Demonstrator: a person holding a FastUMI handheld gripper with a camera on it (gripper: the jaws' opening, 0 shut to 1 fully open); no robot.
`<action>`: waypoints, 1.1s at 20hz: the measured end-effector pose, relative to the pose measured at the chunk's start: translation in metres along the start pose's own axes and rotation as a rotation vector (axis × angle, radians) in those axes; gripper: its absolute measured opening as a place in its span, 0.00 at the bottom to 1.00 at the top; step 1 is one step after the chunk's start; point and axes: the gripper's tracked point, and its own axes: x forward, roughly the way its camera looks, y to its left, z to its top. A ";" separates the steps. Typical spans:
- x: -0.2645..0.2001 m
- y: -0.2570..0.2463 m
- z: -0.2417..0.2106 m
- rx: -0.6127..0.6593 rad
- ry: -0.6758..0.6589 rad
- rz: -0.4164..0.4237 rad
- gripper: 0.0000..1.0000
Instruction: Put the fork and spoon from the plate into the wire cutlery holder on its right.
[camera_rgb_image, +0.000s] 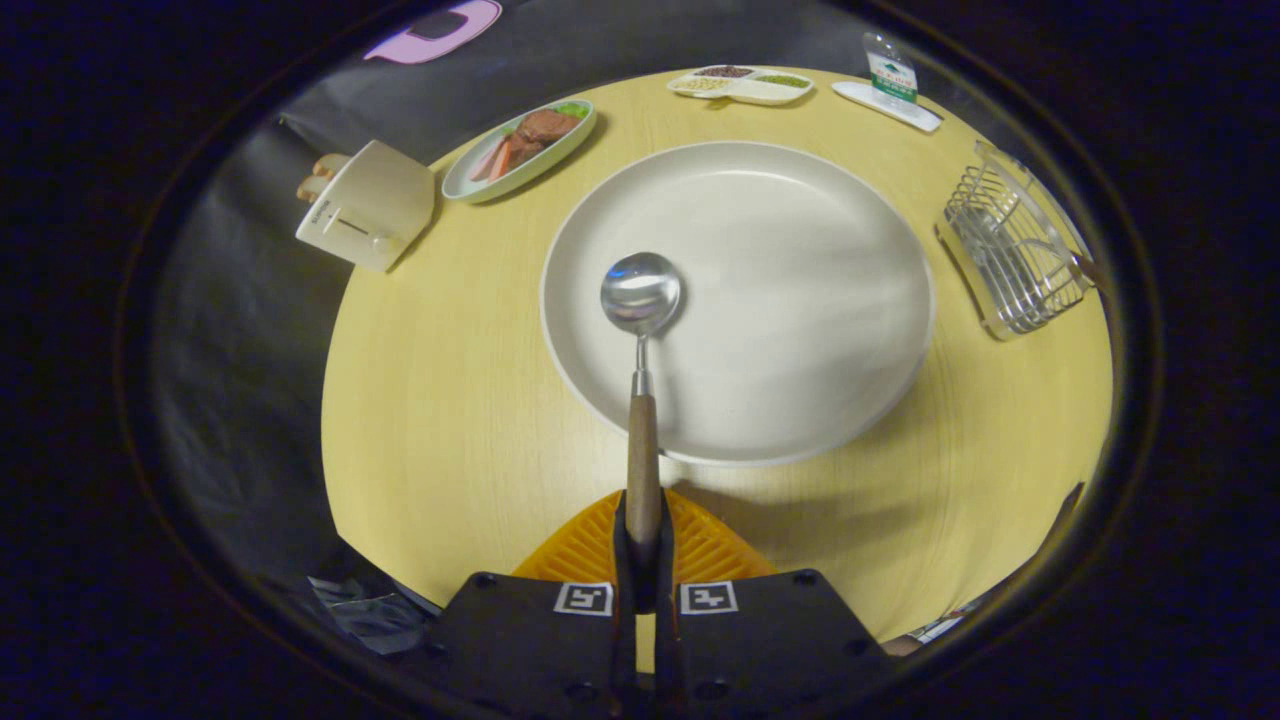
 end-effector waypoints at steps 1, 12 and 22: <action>-0.001 -0.001 0.001 -0.006 -0.006 -0.002 0.11; -0.056 -0.003 0.016 -0.003 -0.092 0.037 0.08; -0.159 -0.055 0.045 0.082 -0.126 0.043 0.05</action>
